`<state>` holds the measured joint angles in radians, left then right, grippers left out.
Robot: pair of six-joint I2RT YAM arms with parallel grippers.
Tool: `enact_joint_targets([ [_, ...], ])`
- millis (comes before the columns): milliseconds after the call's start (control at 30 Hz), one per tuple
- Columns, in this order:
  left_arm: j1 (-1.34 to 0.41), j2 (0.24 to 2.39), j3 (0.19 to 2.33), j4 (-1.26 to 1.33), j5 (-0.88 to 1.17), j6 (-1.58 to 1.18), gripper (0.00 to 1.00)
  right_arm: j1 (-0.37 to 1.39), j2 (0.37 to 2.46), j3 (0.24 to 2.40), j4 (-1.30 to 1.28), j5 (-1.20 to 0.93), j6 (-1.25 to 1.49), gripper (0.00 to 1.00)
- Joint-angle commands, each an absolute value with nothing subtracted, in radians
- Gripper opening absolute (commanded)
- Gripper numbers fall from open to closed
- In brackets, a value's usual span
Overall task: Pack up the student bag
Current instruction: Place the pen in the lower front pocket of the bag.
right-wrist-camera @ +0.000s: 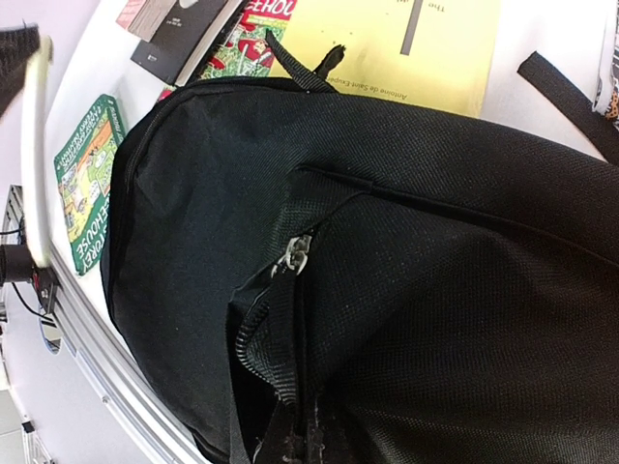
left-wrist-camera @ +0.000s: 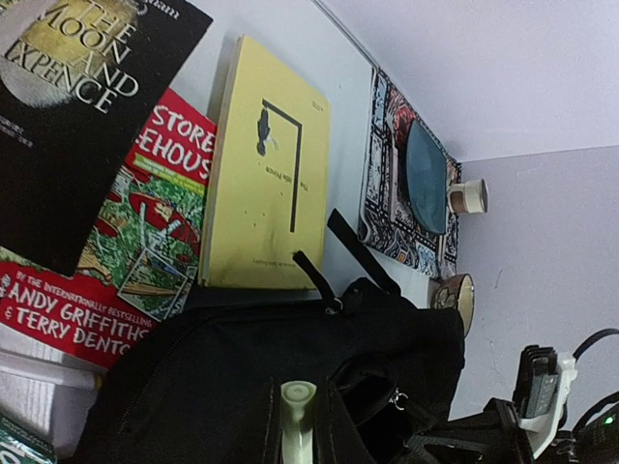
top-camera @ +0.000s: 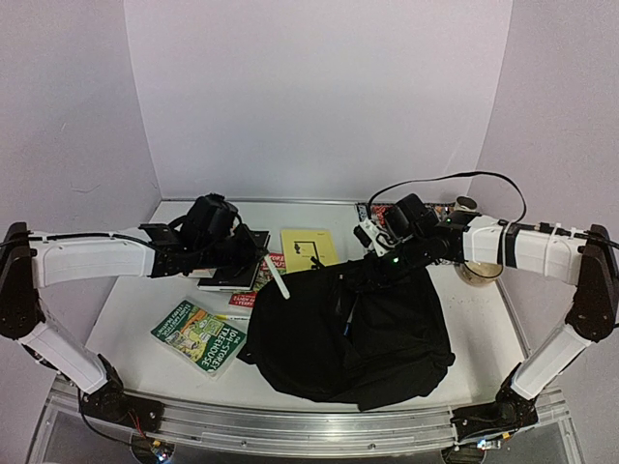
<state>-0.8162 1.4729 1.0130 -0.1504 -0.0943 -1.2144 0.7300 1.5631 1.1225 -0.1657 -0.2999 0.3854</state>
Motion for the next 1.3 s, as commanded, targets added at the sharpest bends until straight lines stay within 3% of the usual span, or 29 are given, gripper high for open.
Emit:
enact_joint_targets([
  [0, -0.888, 1.522, 1.063, -0.041, -0.208, -1.252, 0.0, 0.741, 1.524, 1.154, -0.123, -0.335, 0.402, 0.0],
  [900, -1.175, 1.83, 1.248, 0.143, -0.615, -1.165, 0.0, 0.741, 1.499, 1.175, -0.094, -0.37, 0.445, 0.0],
  [1267, -1.217, 1.929, 1.319, 0.143, -0.551, -1.103, 0.0, 0.741, 1.499, 1.201, -0.086, -0.371, 0.448, 0.0],
])
